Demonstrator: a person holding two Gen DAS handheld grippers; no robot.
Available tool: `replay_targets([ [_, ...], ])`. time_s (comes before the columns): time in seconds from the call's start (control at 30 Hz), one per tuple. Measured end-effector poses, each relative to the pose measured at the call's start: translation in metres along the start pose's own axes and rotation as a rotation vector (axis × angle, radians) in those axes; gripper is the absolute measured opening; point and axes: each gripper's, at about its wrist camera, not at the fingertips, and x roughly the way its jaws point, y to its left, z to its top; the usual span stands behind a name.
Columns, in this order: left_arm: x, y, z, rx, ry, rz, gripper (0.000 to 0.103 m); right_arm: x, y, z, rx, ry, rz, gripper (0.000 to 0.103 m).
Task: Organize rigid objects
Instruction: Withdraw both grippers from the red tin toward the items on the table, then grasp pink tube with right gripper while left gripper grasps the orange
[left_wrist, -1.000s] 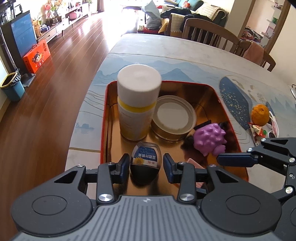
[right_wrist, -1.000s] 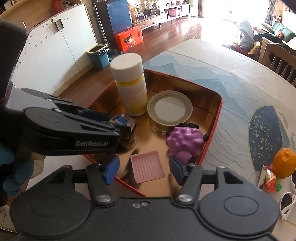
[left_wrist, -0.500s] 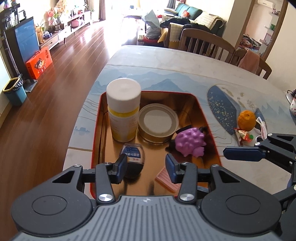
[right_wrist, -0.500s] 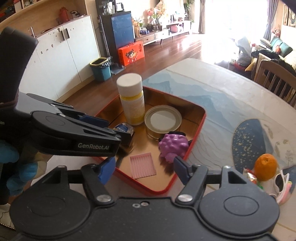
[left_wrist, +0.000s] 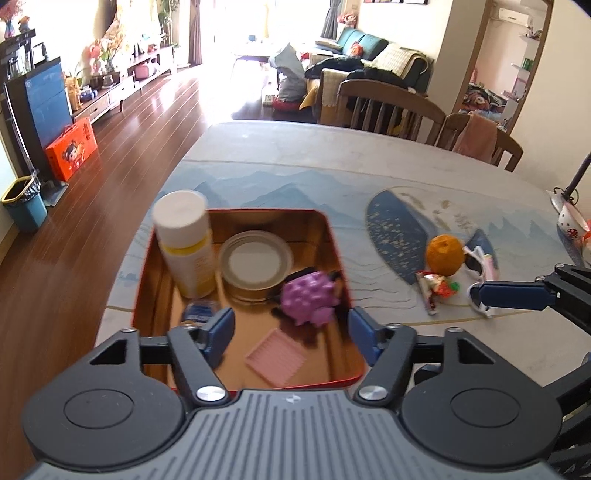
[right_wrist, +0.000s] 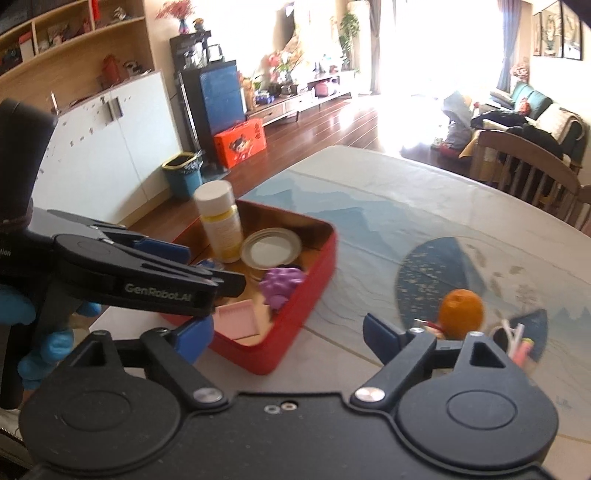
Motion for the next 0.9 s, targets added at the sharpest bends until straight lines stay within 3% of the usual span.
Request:
replay_targets([
  [0.2, 0.002, -0.029, 0.0, -0.003, -0.014, -0.023, 0.081, -0.023, -0.032, -0.015, 0.048, -0.041, -0.009, 0.094],
  [0.37, 0.007, -0.058, -0.001, 0.018, -0.008, -0.052, 0.082, -0.037, -0.064, -0.032, 0.085, -0.073, -0.046, 0.102],
  [0.9, 0.041, -0.142, 0.011, 0.066, -0.003, -0.089, 0.082, -0.044, -0.174, -0.059, 0.174, -0.072, -0.211, 0.103],
])
